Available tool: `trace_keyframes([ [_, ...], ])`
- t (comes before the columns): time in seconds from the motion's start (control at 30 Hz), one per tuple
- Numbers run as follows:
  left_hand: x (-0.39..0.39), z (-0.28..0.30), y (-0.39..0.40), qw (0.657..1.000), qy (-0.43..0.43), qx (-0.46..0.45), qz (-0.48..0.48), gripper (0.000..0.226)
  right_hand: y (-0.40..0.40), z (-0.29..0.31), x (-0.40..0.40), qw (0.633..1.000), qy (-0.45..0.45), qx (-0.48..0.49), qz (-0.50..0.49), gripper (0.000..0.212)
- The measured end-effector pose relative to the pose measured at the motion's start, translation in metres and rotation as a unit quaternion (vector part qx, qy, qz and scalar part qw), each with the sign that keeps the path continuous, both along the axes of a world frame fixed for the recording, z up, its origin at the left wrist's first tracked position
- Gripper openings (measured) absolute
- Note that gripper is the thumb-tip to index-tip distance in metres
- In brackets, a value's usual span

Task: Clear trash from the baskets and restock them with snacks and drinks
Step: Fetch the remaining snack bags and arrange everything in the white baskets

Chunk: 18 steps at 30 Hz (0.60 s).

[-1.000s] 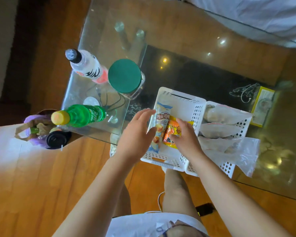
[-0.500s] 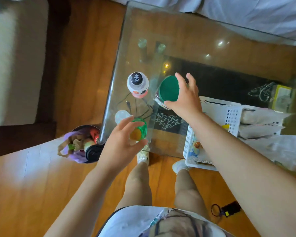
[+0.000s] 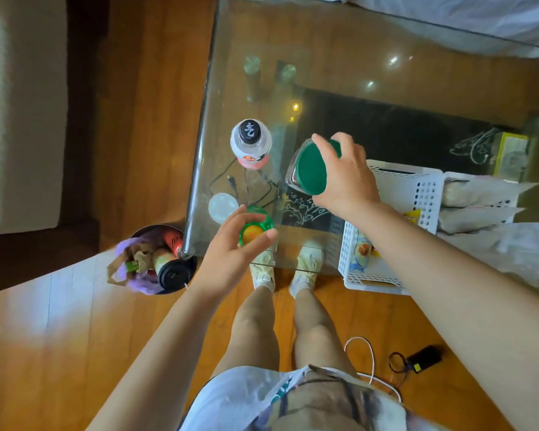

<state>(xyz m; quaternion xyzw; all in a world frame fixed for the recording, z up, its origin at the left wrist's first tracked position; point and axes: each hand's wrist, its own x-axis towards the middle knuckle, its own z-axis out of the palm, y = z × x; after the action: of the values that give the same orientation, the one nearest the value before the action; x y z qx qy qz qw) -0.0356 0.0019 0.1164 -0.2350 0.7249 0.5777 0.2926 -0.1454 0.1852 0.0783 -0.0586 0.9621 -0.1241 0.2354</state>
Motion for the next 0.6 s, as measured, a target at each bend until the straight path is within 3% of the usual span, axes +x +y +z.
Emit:
trace_keyframes([
  [0.27,0.007,-0.004,-0.01,0.985,-0.067,0.148,0.061,0.047,0.018,0.007,0.074,0.998,-0.02,-0.019,0.053,0.098],
  [0.6,0.008,-0.008,-0.012,0.984,-0.053,0.153,0.076,0.039,0.015,-0.005,0.099,0.993,-0.039,0.013,0.112,0.097],
])
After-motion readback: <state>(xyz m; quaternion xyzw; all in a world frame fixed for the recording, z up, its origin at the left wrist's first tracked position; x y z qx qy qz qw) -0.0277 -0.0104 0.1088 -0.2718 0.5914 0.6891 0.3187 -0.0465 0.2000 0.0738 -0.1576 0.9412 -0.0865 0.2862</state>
